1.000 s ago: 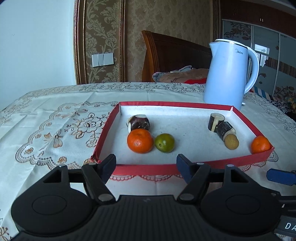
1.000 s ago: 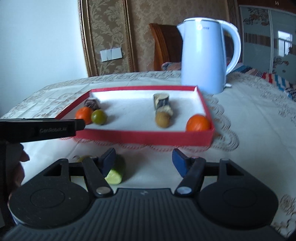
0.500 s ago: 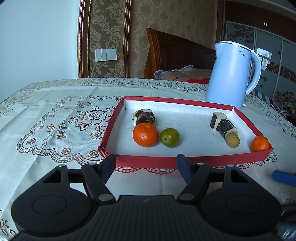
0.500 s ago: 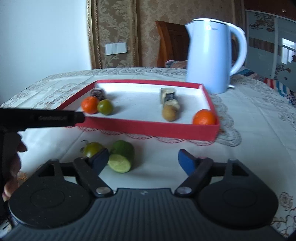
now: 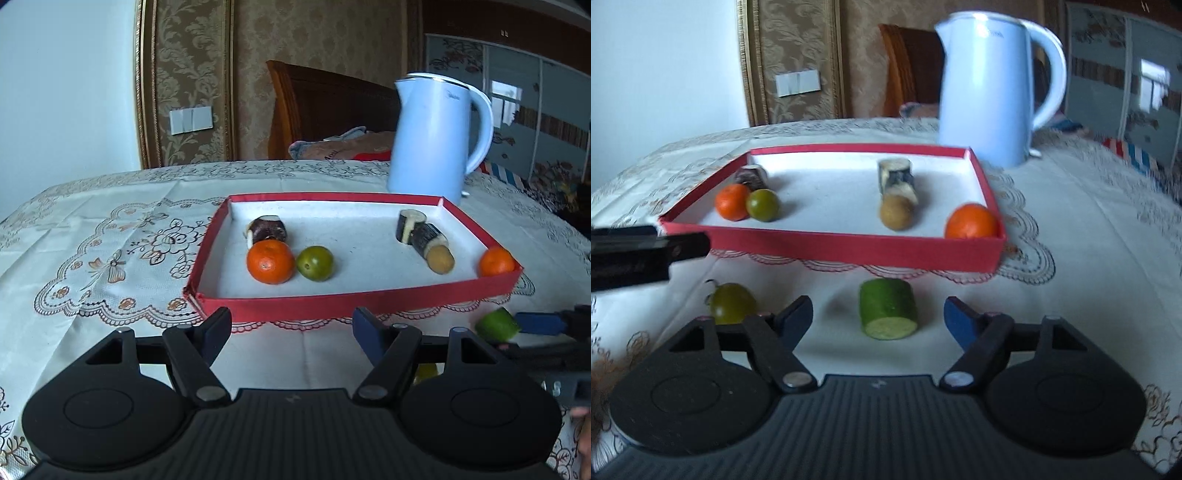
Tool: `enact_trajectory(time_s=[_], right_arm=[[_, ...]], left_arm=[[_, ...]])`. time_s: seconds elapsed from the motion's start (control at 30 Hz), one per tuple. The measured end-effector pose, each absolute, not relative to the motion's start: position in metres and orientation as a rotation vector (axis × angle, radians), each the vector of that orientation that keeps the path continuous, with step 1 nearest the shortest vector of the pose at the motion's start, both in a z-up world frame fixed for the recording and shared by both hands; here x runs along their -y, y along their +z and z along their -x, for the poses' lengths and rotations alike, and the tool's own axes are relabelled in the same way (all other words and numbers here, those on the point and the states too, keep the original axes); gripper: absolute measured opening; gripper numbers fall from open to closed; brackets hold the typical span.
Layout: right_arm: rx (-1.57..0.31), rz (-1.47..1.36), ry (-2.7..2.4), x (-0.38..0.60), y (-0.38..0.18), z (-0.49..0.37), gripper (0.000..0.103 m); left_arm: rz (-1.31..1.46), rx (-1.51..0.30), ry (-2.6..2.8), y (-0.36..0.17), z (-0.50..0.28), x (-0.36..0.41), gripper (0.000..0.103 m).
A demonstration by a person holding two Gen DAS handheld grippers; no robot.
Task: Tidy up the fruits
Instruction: 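Withdraw both grippers toward the cut cucumber piece and green tomato, then close right gripper on the cut cucumber piece while left gripper approaches the green tomato, then close left gripper on the green tomato while right gripper holds the cucumber piece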
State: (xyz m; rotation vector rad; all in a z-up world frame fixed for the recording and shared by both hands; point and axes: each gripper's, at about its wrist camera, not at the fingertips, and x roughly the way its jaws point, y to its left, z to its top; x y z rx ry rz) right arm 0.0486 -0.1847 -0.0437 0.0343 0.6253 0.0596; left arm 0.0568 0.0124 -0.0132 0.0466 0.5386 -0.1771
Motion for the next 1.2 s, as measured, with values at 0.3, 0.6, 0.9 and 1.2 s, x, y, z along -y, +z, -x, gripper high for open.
enact_trajectory(time_s=[0.3, 0.6, 0.9, 1.2], right_arm=[[-0.628, -0.031, 0.048, 0.197, -0.044, -0.053, 0.047], [-0.617, -0.04, 0.039, 0.199, -0.044, -0.052, 0.043], [-0.616, -0.043, 0.037, 0.198, -0.045, -0.052, 0.042], [-0.615, -0.048, 0.032, 0.2, -0.044, -0.052, 0.043]], left_arm=[[-0.065, -0.542, -0.236, -0.012, -0.045, 0.004, 0.072], [-0.101, -0.557, -0.302, -0.016, -0.043, 0.018, 0.08], [-0.087, -0.611, -0.356, -0.021, -0.049, 0.026, 0.081], [-0.097, -0.613, -0.314, -0.027, -0.054, 0.024, 0.081]])
